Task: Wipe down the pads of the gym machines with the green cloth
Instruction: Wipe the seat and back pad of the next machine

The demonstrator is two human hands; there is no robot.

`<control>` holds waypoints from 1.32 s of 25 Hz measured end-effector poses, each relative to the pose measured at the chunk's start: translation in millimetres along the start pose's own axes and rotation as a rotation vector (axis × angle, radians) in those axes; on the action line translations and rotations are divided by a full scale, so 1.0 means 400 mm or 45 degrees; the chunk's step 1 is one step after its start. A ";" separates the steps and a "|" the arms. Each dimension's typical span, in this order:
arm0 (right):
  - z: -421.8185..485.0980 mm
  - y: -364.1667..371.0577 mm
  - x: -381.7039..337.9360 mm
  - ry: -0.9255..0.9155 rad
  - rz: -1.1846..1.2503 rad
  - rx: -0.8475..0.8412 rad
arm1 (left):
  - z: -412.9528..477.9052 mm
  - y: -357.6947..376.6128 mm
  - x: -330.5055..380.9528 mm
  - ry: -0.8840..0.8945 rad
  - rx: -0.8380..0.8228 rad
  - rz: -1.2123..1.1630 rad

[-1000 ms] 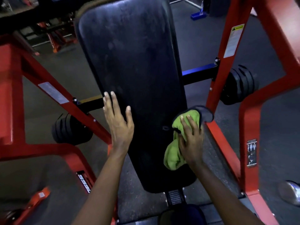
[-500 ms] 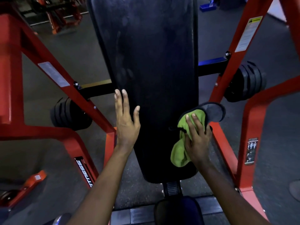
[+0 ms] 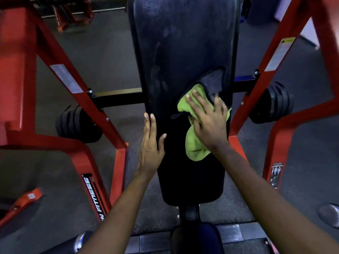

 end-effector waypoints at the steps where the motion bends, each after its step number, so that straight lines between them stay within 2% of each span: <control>1: 0.028 -0.010 0.006 0.015 0.000 0.009 | -0.002 -0.007 -0.006 -0.005 -0.016 -0.003; 5: 0.119 -0.023 -0.018 0.322 0.097 0.164 | -0.043 0.010 -0.066 -0.008 -0.135 -0.110; 9: 0.118 -0.008 -0.066 0.086 -0.010 0.124 | -0.072 0.024 -0.095 -0.040 -0.209 -0.192; 16: 0.255 -0.044 -0.162 0.022 -0.027 0.122 | -0.073 0.012 -0.102 -0.026 -0.126 -0.232; 21: 0.084 0.015 -0.179 -0.397 -0.132 -0.115 | -0.090 0.018 -0.098 -0.024 -0.126 -0.330; 25: -0.112 0.084 -0.158 -0.297 -0.127 -0.137 | -0.126 0.024 -0.134 -0.213 -0.123 -0.480; 29: -0.300 0.159 -0.150 -0.377 -0.161 -0.207 | -0.191 0.070 -0.187 -0.339 -0.144 -0.525; 33: -0.316 0.154 -0.134 -0.347 -0.139 -0.237 | -0.245 0.107 -0.232 -0.403 -0.258 -0.556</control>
Point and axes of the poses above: each hand's wrist, its own z-axis towards the middle knuckle, its own y-axis out of the palm, x = y × z, the point moved 5 cm from there along z, towards the middle knuckle, and after that the axes turned 3 degrees about -y, right-handed, at the moved point
